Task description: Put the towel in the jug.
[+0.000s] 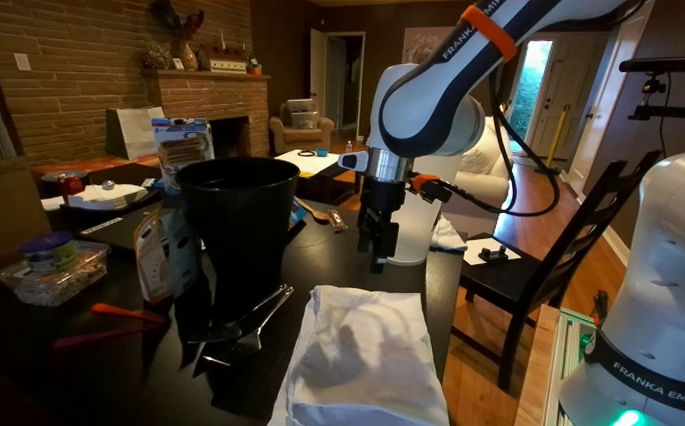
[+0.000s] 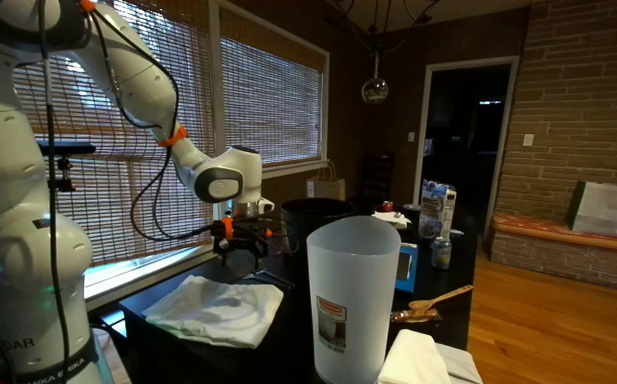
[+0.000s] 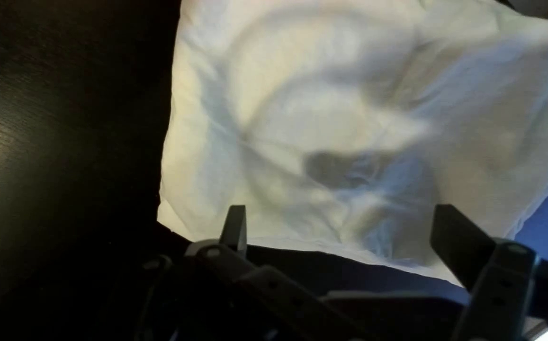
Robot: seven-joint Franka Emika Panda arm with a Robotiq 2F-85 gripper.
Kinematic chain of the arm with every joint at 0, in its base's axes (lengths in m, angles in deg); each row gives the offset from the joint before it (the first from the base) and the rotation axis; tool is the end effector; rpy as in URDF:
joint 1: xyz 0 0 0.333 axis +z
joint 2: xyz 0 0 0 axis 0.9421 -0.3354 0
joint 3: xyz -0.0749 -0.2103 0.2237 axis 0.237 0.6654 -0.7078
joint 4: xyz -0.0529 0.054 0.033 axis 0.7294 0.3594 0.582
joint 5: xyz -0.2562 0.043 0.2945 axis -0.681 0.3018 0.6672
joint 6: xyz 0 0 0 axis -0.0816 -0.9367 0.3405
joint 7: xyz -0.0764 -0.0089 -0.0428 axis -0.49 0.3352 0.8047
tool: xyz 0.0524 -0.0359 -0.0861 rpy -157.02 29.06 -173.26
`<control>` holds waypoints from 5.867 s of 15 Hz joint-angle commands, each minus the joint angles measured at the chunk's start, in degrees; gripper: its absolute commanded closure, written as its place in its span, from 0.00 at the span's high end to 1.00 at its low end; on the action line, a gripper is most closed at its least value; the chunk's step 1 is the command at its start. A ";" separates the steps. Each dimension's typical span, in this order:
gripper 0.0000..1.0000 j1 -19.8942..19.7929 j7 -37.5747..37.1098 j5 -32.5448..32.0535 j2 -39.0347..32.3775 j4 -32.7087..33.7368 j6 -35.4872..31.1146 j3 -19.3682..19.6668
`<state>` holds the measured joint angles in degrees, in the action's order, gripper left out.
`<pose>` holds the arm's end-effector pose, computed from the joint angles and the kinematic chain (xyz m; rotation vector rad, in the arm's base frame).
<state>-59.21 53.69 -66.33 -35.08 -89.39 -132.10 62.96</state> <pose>0.4105 0.0257 0.2921 -2.7633 -1.2172 -0.1327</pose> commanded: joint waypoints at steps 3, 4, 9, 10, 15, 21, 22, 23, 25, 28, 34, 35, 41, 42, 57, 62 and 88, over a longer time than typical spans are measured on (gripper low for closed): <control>1.00 -3.75 -0.56 0.65 -5.57 3.40 -3.44 -1.14; 1.00 -4.40 -0.89 0.24 -6.88 4.16 -4.93 -1.39; 1.00 -7.13 -3.85 -2.33 -15.35 8.51 -12.32 -3.83; 1.00 -7.58 -4.38 -2.77 -16.83 9.41 -12.92 -4.49; 1.00 -10.03 -7.55 -8.16 -24.02 14.97 -11.18 -6.91; 1.00 -14.21 -8.02 -8.91 -30.49 20.57 -7.08 -9.69; 1.00 -14.72 -8.08 -8.71 -31.27 21.27 -6.02 -10.17; 1.00 -15.59 -7.51 -7.77 -31.90 21.81 -4.69 -11.09; 0.76 -16.77 -7.12 -6.90 -32.96 22.95 -2.17 -12.38; 0.50 -17.94 -6.94 -6.12 -33.81 24.20 1.31 -13.72; 0.09 -17.93 -8.28 -6.11 -33.14 24.94 4.64 -13.93; 0.03 -17.70 -8.79 -6.24 -32.02 24.56 4.64 -13.95; 0.01 -15.81 -14.53 -8.44 -22.80 22.74 11.47 -12.88; 0.01 -15.62 -15.56 -8.34 -20.66 22.66 14.05 -12.77; 0.01 -12.93 -27.35 -10.67 -2.63 38.39 51.79 -8.15; 0.03 -12.66 -25.91 -10.05 -2.63 38.61 50.38 -7.29; 0.01 -17.23 -31.79 -15.63 -10.02 73.42 73.02 0.19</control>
<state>-75.46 22.27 -79.67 -42.23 -21.12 -60.55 62.63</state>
